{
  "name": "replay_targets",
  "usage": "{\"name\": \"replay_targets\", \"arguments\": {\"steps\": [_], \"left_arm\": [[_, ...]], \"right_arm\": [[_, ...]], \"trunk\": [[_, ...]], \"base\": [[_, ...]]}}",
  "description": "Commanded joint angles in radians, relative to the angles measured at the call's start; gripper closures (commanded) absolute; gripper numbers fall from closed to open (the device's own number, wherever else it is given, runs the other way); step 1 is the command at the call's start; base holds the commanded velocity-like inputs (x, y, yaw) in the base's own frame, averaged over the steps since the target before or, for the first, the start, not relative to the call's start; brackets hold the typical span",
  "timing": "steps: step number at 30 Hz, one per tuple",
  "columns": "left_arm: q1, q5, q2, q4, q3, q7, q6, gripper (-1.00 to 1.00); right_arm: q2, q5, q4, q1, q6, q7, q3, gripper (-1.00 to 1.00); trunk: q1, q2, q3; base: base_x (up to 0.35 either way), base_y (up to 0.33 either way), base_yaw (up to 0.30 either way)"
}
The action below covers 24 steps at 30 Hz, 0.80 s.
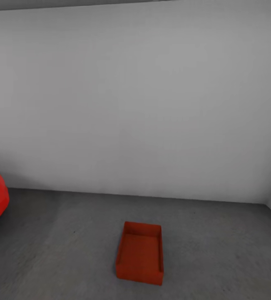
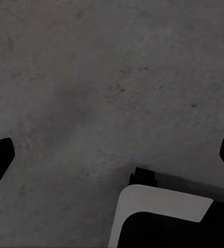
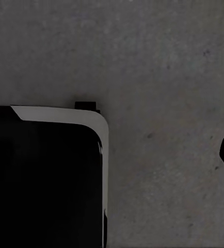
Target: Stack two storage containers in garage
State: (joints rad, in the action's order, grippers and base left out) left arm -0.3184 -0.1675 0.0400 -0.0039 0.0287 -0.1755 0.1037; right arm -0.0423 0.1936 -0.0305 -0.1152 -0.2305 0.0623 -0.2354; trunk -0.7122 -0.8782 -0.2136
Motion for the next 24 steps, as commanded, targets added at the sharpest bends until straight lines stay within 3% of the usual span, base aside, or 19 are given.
{"name": "replay_targets", "arguments": {"steps": [1, 24], "left_arm": [[-0.001, -0.009, 0.0, 0.001, 0.004, -0.001, 0.004, -1.0], [-0.001, -0.008, 0.0, 0.001, 0.004, -0.001, 0.004, -1.0]], "right_arm": [[0.001, 0.009, -0.003, -0.002, -0.006, 0.001, -0.009, -1.0], [0.002, 0.009, -0.003, -0.002, -0.005, 0.0, -0.009, -1.0]], "trunk": [[0.0, -0.001, 0.0], [0.0, -0.001, 0.037]], "base": [[0.0, 0.0, 0.0], [0.0, 0.0, 0.0]]}}
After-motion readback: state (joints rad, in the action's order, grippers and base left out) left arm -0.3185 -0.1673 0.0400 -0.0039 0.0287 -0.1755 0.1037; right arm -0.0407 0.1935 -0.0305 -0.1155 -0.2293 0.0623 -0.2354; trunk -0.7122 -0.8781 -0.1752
